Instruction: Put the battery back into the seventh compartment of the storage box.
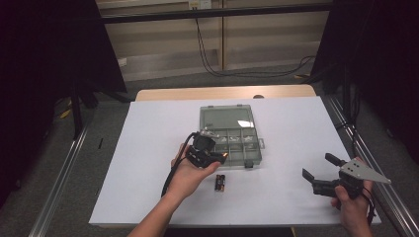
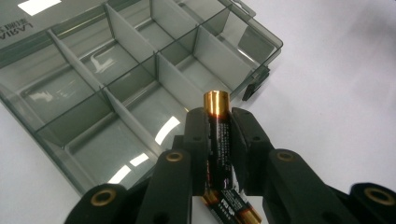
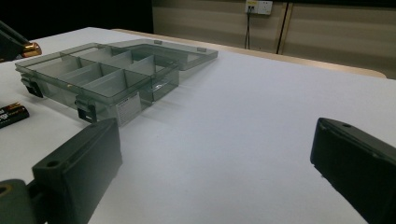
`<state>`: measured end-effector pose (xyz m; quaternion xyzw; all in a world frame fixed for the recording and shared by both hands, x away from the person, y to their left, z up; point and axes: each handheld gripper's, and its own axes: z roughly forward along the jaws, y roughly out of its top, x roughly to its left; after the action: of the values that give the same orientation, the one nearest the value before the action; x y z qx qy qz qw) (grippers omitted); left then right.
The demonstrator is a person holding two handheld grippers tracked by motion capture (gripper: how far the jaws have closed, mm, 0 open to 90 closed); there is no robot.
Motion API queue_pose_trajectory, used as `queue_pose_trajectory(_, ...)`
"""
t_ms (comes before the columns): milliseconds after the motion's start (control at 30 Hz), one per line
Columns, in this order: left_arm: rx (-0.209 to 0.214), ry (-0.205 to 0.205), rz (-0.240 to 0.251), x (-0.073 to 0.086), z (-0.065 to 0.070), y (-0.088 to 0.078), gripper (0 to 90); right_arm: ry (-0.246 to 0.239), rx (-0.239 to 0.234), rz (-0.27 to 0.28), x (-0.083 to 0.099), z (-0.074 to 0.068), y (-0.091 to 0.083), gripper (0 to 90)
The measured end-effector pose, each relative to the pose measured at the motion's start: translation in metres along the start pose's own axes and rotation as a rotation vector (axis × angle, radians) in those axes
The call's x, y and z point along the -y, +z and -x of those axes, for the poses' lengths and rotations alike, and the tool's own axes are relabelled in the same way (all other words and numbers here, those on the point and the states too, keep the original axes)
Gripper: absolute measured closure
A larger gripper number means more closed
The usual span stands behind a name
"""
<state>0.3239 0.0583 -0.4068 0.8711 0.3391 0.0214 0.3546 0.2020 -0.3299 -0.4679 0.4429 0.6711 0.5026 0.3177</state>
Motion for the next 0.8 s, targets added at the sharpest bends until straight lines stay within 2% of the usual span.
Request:
queue_pose_trajectory(167,0.014,0.009,0.003,-0.005,0.0,0.003,77.0,0.002,-0.001,-0.001,0.0,0.0,0.0,1.3)
queue_pose_trajectory(367,0.016,-0.003,0.008,-0.01,0.0,0.006,77.0,0.003,-0.001,-0.001,0.0,0.0,0.0,1.3)
queue_pose_trajectory(567,0.029,0.01,0.004,-0.015,0.001,0.01,77.0,0.002,-0.003,0.001,0.0,0.0,0.0,1.3)
queue_pose_trajectory(600,0.03,0.0,0.006,-0.015,0.002,0.011,77.0,-0.001,-0.001,0.002,0.0,0.0,0.0,1.3)
queue_pose_trajectory(667,0.037,0.003,0.0,-0.017,0.002,0.013,77.0,0.001,-0.003,0.003,0.0,0.0,0.0,1.3)
queue_pose_trajectory(700,0.036,0.02,-0.005,-0.018,0.002,0.014,77.0,0.002,-0.004,0.004,0.0,0.0,0.0,1.3)
queue_pose_trajectory(733,0.037,0.006,0.008,-0.019,0.003,0.015,77.0,0.002,-0.003,0.003,0.0,0.0,0.0,1.3)
queue_pose_trajectory(800,0.034,0.015,0.003,-0.021,0.003,0.016,77.0,-0.001,-0.002,0.007,-0.001,-0.001,-0.001,1.2)
